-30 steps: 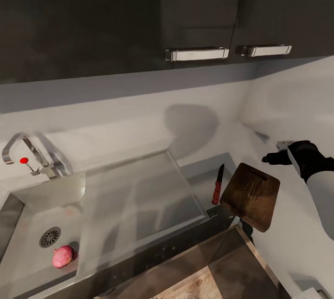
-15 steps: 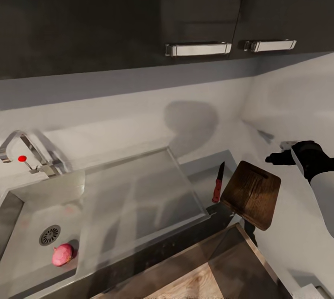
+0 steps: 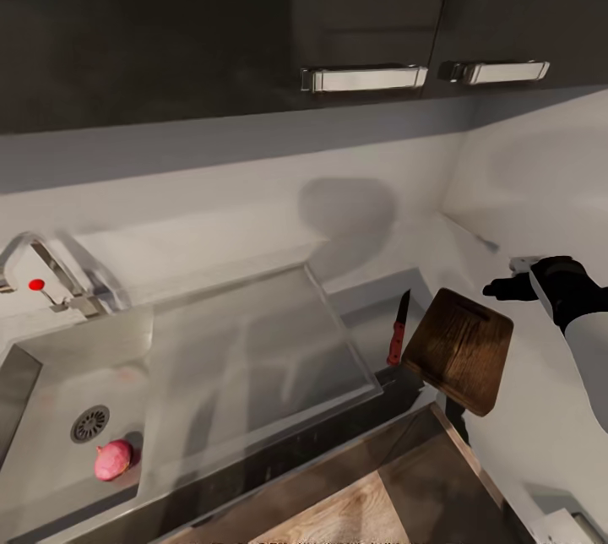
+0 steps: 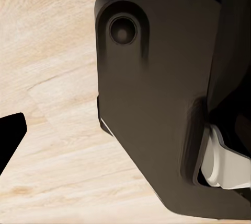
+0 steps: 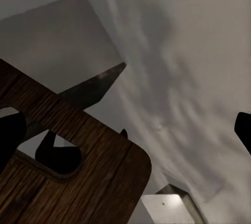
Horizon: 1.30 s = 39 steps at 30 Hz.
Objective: In the kitchen, take the Vidalia onion out of the sink, dice it on the chopping board with the paring knife, put the diced onion into the bowl on the countertop, then place both the paring knife and the chopping board into the sink.
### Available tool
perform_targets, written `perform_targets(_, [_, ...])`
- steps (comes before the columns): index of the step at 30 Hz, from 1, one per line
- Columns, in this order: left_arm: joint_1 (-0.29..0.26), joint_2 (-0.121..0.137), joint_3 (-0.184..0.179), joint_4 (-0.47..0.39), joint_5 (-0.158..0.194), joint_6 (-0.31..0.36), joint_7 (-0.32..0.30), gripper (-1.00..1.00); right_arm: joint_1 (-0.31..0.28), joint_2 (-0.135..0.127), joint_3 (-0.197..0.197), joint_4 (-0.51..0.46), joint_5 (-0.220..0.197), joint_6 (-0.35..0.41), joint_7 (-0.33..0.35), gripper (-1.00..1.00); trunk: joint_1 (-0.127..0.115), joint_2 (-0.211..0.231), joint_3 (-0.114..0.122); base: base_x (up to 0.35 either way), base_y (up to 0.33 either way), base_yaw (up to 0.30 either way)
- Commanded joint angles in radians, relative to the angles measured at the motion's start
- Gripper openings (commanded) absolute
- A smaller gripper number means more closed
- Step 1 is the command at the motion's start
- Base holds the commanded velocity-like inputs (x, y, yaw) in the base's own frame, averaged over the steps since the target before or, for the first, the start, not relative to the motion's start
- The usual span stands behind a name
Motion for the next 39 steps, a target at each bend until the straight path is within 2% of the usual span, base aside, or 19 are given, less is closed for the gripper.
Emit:
perform_targets(1, [-0.002,-0.001,-0.009,0.003,0.01,-0.001,0.002,1.0,-0.001,0.0,-0.006,-0.001,0.011,0.004,0.008,1.0,0.0,-0.002,-0.003,0.0,0.0,0.0])
perform_targets(39, [-0.002,-0.004,-0.009,0.003,0.01,-0.002,0.002,1.0,-0.001,0.003,-0.006,-0.004,0.009,0.004,0.008,1.0,0.0,-0.002,-0.06,0.0,0.0,0.0])
